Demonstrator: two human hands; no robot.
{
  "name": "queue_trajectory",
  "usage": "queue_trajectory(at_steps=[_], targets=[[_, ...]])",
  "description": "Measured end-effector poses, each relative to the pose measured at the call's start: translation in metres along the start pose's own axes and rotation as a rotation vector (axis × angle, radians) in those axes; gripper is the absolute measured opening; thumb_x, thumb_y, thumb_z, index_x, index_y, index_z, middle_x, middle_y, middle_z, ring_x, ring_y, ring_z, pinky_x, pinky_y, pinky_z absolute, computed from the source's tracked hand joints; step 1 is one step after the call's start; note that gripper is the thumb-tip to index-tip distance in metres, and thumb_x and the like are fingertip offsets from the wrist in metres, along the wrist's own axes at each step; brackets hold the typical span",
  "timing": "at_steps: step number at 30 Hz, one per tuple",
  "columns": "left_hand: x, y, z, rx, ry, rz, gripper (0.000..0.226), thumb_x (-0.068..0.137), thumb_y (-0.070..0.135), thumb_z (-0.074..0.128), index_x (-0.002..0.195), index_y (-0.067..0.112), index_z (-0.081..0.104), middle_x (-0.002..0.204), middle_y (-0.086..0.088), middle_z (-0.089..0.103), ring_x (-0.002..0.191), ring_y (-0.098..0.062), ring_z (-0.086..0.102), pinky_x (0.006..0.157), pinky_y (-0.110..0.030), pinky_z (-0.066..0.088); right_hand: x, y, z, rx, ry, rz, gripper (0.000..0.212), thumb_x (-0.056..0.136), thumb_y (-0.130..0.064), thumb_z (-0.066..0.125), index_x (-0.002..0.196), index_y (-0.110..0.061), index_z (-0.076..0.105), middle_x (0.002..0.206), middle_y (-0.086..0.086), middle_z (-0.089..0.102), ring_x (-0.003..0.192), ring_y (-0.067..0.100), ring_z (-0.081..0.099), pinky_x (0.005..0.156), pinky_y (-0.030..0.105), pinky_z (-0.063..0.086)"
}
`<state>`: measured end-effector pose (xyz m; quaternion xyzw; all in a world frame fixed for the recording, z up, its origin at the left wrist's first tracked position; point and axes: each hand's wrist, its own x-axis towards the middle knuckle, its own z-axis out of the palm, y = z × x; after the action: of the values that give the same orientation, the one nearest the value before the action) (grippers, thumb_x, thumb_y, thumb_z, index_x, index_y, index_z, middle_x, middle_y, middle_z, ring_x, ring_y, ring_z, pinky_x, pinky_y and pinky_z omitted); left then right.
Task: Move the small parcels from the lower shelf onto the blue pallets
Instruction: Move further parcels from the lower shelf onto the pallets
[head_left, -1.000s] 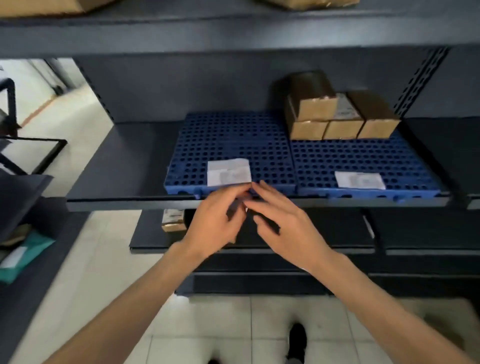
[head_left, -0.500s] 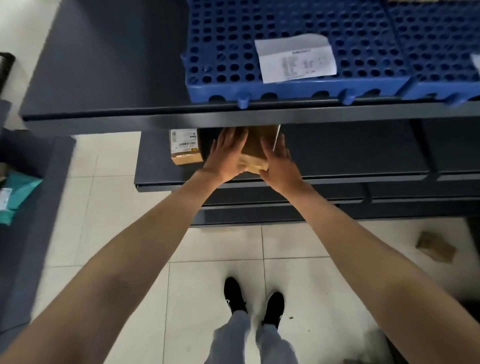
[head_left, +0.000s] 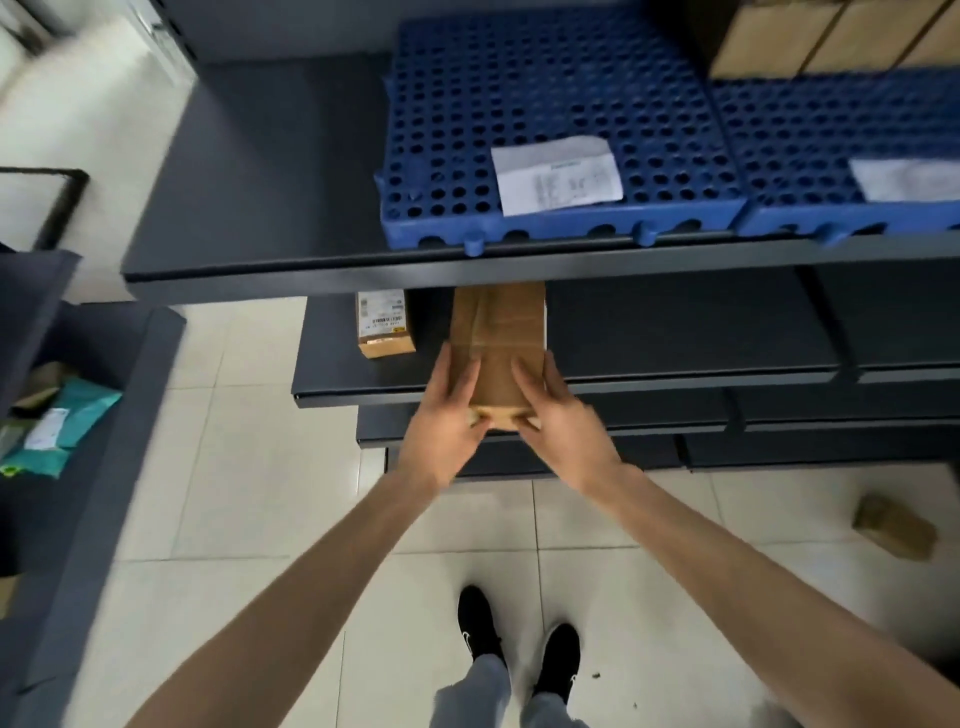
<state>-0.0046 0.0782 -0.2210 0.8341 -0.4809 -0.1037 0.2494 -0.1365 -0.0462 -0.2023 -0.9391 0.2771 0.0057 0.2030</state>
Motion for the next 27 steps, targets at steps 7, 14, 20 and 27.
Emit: queue_trajectory(at_steps=[7, 14, 20, 27], targets=[[-0.12, 0.077, -0.068, -0.081, 0.206, -0.078, 0.091, 0.074, 0.028, 0.083, 0.148, 0.028, 0.029, 0.159, -0.005, 0.018, 0.132, -0.024, 0.046, 0.086, -0.033, 0.058, -0.115, -0.052, -0.067, -0.047, 0.043, -0.194, 0.075, 0.092, -0.042, 0.058, 0.153, -0.038, 0.014, 0.163, 0.011, 0.009, 0.078, 0.03, 0.071, 0.073, 0.041, 0.06], [-0.123, 0.136, -0.146, -0.446, 0.42, -0.139, 0.09, 0.071, 0.032, 0.084, 0.136, 0.058, 0.028, 0.151, 0.013, 0.018, 0.134, -0.001, 0.031, 0.101, -0.012, 0.036, -0.14, -0.081, -0.147, 0.244, 0.439, -0.442, 0.089, 0.087, -0.04, 0.062, 0.154, -0.035, 0.004, 0.161, -0.009, 0.02, 0.143, 0.011, 0.031, 0.108, 0.039, 0.044], [-0.049, 0.156, -0.206, -0.721, 0.469, -0.135, 0.076, 0.071, 0.031, 0.084, 0.13, 0.056, 0.042, 0.142, 0.01, 0.037, 0.128, -0.003, 0.043, 0.103, -0.035, 0.047, -0.076, -0.102, -0.229, 0.646, 0.523, -0.297, 0.095, 0.079, -0.051, 0.069, 0.151, -0.037, 0.009, 0.161, -0.018, 0.008, 0.145, -0.005, 0.009, 0.113, 0.016, 0.02], [0.063, 0.132, -0.237, -0.865, 0.358, -0.109, 0.07, 0.075, 0.045, 0.078, 0.133, 0.033, 0.042, 0.129, 0.011, 0.057, 0.112, 0.0, 0.058, 0.098, -0.033, 0.052, 0.029, -0.103, -0.268, 0.815, 0.353, -0.156, 0.07, 0.078, -0.04, 0.074, 0.14, -0.031, 0.043, 0.122, -0.017, 0.062, 0.114, 0.004, 0.059, 0.097, 0.033, 0.052]])
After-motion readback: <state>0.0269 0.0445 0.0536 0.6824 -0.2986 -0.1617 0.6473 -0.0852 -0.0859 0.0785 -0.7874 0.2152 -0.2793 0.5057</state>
